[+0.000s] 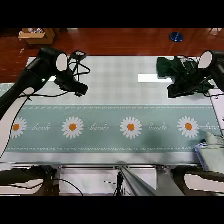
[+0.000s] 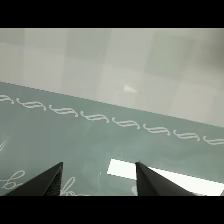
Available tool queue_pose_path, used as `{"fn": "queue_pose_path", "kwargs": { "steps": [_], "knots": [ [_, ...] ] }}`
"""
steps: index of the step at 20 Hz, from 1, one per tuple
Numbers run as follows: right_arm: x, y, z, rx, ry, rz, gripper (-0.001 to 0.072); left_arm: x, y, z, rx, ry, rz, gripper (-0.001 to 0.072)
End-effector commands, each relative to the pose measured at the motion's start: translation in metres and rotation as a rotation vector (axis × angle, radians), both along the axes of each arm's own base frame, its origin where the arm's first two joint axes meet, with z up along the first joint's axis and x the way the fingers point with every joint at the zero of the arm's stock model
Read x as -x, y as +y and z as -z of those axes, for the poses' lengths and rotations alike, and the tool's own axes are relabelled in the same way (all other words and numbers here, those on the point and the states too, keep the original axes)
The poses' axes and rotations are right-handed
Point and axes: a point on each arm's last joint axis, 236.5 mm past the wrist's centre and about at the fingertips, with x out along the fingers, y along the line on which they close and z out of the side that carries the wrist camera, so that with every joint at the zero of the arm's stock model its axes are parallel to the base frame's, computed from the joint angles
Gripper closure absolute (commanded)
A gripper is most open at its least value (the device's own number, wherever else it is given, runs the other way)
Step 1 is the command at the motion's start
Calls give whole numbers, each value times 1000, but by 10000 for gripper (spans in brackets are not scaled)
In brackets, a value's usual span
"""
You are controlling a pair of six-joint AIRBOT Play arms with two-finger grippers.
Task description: Fold the shirts.
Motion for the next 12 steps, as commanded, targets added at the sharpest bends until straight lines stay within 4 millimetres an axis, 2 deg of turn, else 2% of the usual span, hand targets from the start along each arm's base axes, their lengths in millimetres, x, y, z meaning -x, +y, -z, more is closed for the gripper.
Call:
{"fn": "queue_pose_path", "kwargs": {
  "steps": [1, 8, 10, 12],
  "knots": [
    [0, 0, 0, 0, 0, -1, 178, 0, 0, 0, 0, 0, 0, 224],
    [0, 0, 0, 0, 0, -1, 178, 0, 0, 0, 0, 0, 0, 224],
    [0, 0, 0, -1, 0, 0, 178, -7, -3, 0, 11, -27, 2, 224],
    [-8, 9, -1, -36, -35, 8, 179, -8, -4, -1, 15, -32, 2, 225]
  ]
}}
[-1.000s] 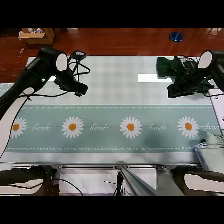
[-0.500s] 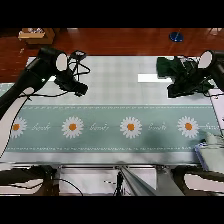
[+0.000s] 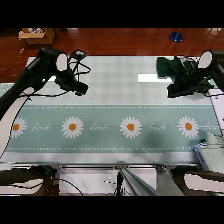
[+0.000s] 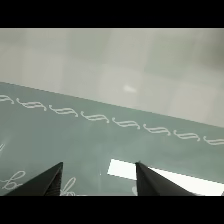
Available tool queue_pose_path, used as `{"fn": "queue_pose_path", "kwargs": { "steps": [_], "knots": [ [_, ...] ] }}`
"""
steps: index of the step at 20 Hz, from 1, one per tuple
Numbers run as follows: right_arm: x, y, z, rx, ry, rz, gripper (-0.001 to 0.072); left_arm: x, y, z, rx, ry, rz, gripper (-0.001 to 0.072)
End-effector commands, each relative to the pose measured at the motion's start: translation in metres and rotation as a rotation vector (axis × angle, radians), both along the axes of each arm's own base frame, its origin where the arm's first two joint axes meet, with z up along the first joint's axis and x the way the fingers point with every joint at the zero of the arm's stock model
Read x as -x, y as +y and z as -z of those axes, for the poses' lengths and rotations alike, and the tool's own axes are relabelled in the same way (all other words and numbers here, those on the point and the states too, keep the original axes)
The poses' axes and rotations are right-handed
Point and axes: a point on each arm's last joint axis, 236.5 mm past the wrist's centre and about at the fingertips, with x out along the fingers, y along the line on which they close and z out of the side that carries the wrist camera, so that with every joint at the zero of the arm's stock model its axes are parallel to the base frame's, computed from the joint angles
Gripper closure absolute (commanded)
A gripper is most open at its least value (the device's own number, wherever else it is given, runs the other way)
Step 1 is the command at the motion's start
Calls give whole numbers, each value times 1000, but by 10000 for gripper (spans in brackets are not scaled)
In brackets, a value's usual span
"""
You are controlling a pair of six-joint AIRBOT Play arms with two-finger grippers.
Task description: Fold the shirts.
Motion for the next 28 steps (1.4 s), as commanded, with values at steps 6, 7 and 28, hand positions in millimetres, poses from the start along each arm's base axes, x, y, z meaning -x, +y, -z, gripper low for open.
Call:
{"fn": "queue_pose_path", "kwargs": {
  "steps": [6, 7, 28],
  "knots": [
    [-59, 25, -15, -114, -254, 38, 180, -11, -5, 11, 7, -18, 15, 225],
    [-70, 21, -19, -93, -307, 14, 180, -12, -3, 11, -4, -21, 44, 225],
    [-166, -170, 46, 14, -398, 523, 113, -43, 27, 4, -12, -113, 25, 86]
  ]
}}
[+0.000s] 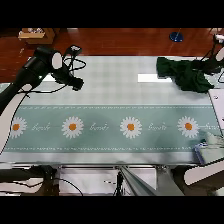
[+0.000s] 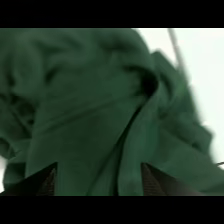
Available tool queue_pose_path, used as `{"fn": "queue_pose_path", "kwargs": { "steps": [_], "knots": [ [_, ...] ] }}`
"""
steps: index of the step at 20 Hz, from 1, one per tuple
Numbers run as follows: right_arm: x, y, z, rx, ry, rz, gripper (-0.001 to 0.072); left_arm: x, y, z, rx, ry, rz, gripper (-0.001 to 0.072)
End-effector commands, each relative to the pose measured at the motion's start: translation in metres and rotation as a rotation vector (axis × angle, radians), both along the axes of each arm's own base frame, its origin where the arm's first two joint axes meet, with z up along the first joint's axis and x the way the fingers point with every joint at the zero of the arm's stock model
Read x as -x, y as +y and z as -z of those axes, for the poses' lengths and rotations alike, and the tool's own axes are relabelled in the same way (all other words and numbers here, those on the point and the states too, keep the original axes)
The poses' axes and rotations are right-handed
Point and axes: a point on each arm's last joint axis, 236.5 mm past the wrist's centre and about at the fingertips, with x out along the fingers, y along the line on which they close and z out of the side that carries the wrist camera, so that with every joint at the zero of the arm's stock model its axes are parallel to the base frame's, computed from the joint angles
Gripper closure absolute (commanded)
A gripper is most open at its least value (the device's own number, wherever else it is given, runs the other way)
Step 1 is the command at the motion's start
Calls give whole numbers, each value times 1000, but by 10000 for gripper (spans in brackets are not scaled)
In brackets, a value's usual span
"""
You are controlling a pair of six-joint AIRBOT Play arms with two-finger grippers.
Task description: Fold the shirts.
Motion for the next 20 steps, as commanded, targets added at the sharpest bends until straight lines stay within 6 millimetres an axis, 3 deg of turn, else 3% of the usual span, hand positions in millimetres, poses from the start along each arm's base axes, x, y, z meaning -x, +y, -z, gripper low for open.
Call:
{"fn": "queue_pose_path", "kwargs": {
  "steps": [1, 3, 4, 6, 8, 10, 13, 16, 18, 20],
  "knots": [
    [-1, 13, 44, -123, 46, 29, 113, -1, 0, -1, 1, -3, -1, 86],
    [1, 25, 66, -193, 77, 43, 132, -1, 0, -1, 1, -3, -1, 86],
    [1, 29, 73, -218, 86, 48, 240, -1, 0, -1, 1, -3, -1, 87],
    [-3, 28, 66, -215, 64, 48, 691, -1, 0, -4, 1, -6, -2, 88],
    [-14, 24, 27, -175, -11, 13, 684, -4, 0, -17, 6, -21, -4, 88],
    [-26, 22, -43, -106, -126, -55, 684, -13, -3, -43, 20, -62, -7, 88],
    [-23, 33, -183, -50, -378, -108, 684, -23, -6, -101, 47, -137, -16, 88],
    [16, 66, -318, -32, -618, -193, 684, -15, -4, -178, 84, -234, -26, 88],
    [54, 93, -384, -53, -748, -242, 684, 1, -1, -235, 121, -326, -25, 88],
    [96, 122, -430, -86, -834, -301, 684, 28, -1, -291, 175, -444, -11, 88]
  ]
}}
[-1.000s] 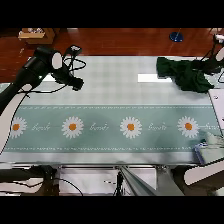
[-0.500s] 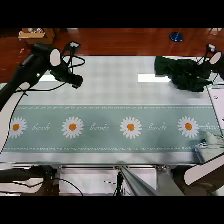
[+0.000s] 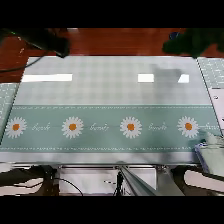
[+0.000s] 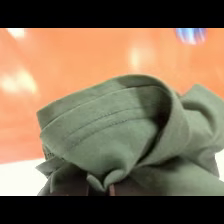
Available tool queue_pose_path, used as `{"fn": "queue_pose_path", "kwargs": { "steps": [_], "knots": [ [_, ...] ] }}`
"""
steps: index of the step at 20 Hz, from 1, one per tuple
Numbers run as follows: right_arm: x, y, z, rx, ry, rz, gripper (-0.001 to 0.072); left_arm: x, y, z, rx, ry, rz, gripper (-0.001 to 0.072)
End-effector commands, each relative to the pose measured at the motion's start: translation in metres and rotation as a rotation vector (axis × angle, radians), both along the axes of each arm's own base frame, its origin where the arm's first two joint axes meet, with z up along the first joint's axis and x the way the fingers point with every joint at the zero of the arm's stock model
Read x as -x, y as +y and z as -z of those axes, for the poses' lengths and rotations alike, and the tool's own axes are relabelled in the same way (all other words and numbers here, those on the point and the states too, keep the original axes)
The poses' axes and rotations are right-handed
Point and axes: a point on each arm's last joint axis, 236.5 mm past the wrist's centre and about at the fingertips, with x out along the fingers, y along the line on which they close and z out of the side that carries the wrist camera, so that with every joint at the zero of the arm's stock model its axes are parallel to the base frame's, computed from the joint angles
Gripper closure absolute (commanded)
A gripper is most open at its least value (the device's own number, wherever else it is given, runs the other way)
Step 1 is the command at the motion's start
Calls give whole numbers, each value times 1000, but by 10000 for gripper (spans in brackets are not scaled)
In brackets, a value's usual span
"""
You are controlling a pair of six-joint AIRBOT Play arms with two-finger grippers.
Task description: Fold the shirts.
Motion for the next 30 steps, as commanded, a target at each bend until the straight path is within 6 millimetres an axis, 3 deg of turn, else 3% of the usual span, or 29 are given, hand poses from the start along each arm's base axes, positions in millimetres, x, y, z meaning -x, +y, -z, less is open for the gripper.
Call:
{"fn": "queue_pose_path", "kwargs": {
  "steps": [1, 3, 5, 8, 10, 12, 14, 18, 21, 23, 25, 27, 30],
  "knots": [
    [79, 57, -96, -30, -180, -132, 684, 51, 4, -89, 76, -156, 20, 88],
    [119, 89, -114, -58, -192, -220, 684, 87, 6, -123, 144, -228, 27, 88],
    [153, 118, -116, -79, -157, -309, 684, 117, 9, -145, 185, -281, 44, 88],
    [182, 153, -85, -133, 7, -455, 684, 145, 12, -161, 246, -307, 41, 88],
    [184, 169, -59, -138, 109, -523, 684, 154, 11, -156, 249, -275, 54, 88],
    [180, 201, -27, -151, 206, -619, 684, 156, 9, -141, 233, -220, 57, 89],
    [179, 255, 14, -167, 312, -756, 684, 155, 7, -123, 214, -163, 57, 90],
    [183, 366, 112, -77, 462, -934, 684, 149, 5, -85, 173, -61, 50, 91],
    [194, 421, 190, 61, 591, -1014, 683, 147, 4, -56, 143, 14, 44, 92],
    [197, 436, 238, 127, 692, -1022, 683, 147, 4, -35, 120, 70, 40, 92],
    [193, 438, 277, 148, 784, -990, 683, 148, 4, -14, 99, 123, 36, 93],
    [185, 428, 310, 195, 855, -938, 683, 148, 4, 5, 81, 167, 33, 92],
    [180, 399, 339, 334, 933, -876, 683, 145, 3, 30, 66, 205, 30, 92]
  ]
}}
